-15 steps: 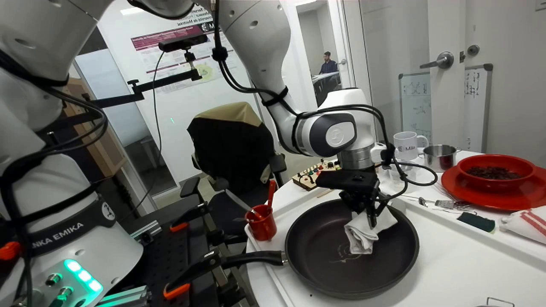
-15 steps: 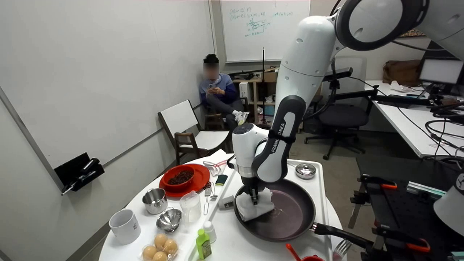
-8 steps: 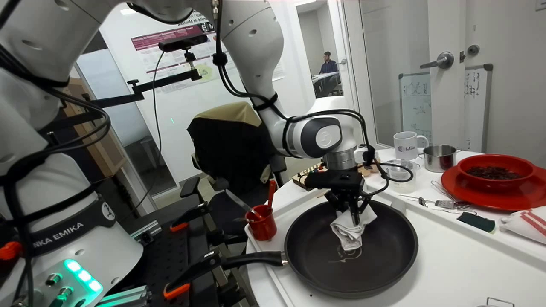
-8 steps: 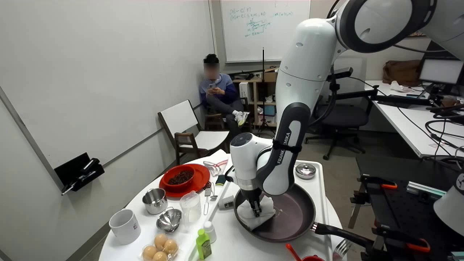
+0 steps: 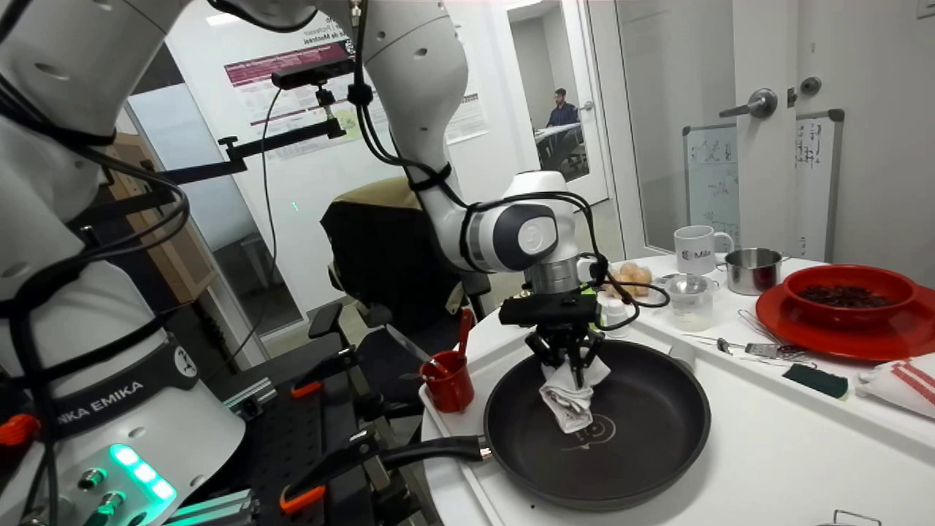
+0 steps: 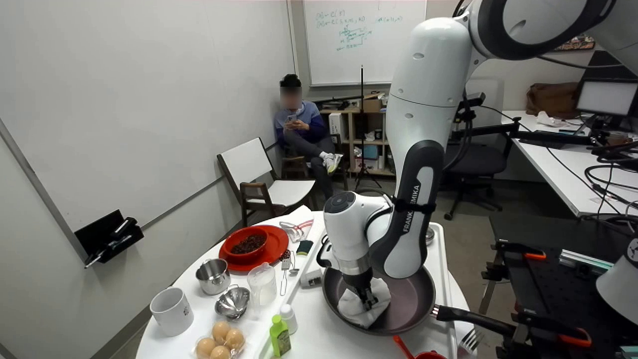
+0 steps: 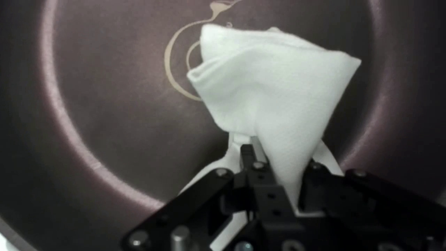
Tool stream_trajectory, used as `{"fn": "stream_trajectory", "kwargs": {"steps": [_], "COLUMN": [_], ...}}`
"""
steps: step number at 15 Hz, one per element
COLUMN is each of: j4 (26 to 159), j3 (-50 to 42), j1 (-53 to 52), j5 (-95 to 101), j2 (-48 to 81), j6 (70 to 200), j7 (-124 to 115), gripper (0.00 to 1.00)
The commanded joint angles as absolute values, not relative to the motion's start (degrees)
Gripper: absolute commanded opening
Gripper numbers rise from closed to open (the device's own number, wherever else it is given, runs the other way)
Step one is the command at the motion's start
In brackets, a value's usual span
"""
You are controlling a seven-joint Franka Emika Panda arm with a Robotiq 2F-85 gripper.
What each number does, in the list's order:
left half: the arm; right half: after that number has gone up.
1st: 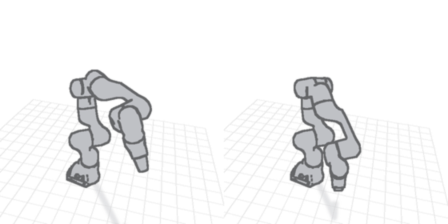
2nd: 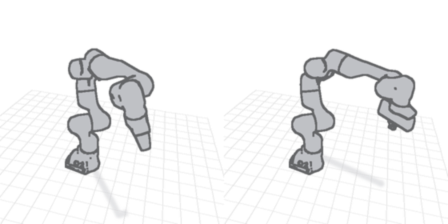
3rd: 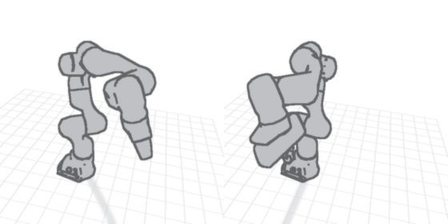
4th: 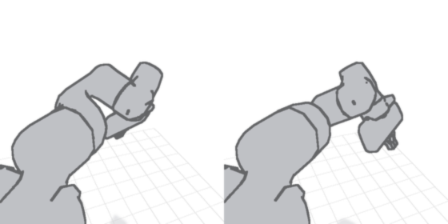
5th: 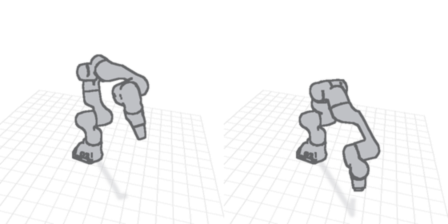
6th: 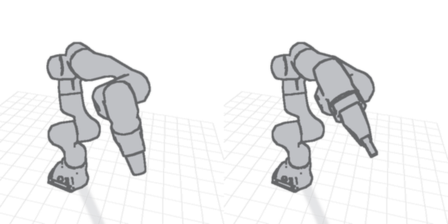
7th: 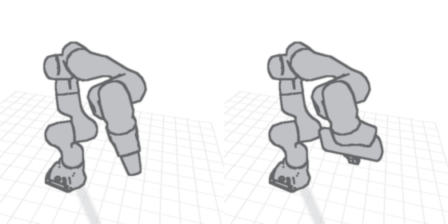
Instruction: Use the tea towel on the tray to wipe the pan
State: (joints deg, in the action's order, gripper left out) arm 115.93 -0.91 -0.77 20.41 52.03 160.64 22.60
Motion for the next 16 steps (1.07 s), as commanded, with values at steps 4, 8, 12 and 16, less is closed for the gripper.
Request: {"fn": "stream_trajectory", "kwargs": {"steps": [4,8,12,16], "j4": [121.92,122.44,122.32,121.88], "j3": [-2.67,-5.35,-8.56,-11.67], "j1": [-0.33,0.16,-0.08,-1.47], "j5": [23.70,23.81,24.15,25.05], "j2": [49.68,49.89,50.52,51.12], "j6": [160.18,159.58,159.15,160.42], "j7": [24.75,23.98,22.84,20.99], "gripper": [0.08,0.08,0.08,0.08]}}
